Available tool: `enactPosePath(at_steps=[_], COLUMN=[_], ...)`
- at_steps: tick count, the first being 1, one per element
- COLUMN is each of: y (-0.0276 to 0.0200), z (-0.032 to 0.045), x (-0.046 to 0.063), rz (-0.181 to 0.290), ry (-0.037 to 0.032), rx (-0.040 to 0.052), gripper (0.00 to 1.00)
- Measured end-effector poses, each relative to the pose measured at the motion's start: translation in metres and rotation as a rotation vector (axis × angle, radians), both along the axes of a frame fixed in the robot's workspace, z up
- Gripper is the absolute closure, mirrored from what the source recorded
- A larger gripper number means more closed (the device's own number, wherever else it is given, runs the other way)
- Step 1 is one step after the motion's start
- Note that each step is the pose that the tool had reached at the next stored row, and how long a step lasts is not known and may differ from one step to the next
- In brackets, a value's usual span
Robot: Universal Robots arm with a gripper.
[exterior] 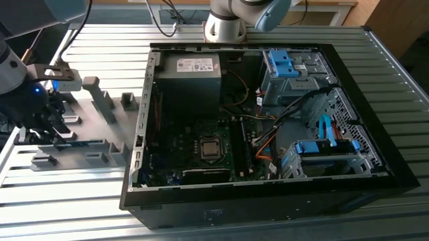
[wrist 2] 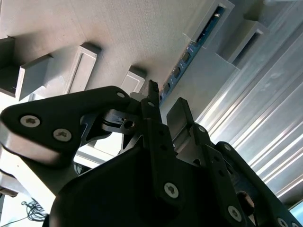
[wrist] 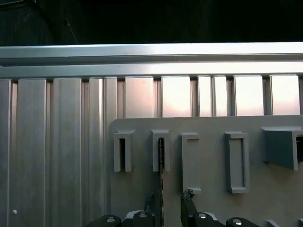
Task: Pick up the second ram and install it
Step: 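Pick up the second ram and move it above second insertion slot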
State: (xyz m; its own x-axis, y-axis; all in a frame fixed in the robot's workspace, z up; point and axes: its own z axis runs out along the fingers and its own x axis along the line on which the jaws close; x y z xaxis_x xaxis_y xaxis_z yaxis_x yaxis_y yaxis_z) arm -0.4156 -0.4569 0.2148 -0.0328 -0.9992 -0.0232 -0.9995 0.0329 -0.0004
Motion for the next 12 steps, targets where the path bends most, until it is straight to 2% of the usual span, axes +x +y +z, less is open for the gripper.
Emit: enactPosePath(at_steps=[5,12], y=[0.0,-0.0001], z=[-0.0021,-0.0079], x=[0.0001,-0.0001], rz=[0.001,0.002], ry=[-0.0028,-0.0027], rx=[0.0002,0.0], gripper=[0.65,0.65])
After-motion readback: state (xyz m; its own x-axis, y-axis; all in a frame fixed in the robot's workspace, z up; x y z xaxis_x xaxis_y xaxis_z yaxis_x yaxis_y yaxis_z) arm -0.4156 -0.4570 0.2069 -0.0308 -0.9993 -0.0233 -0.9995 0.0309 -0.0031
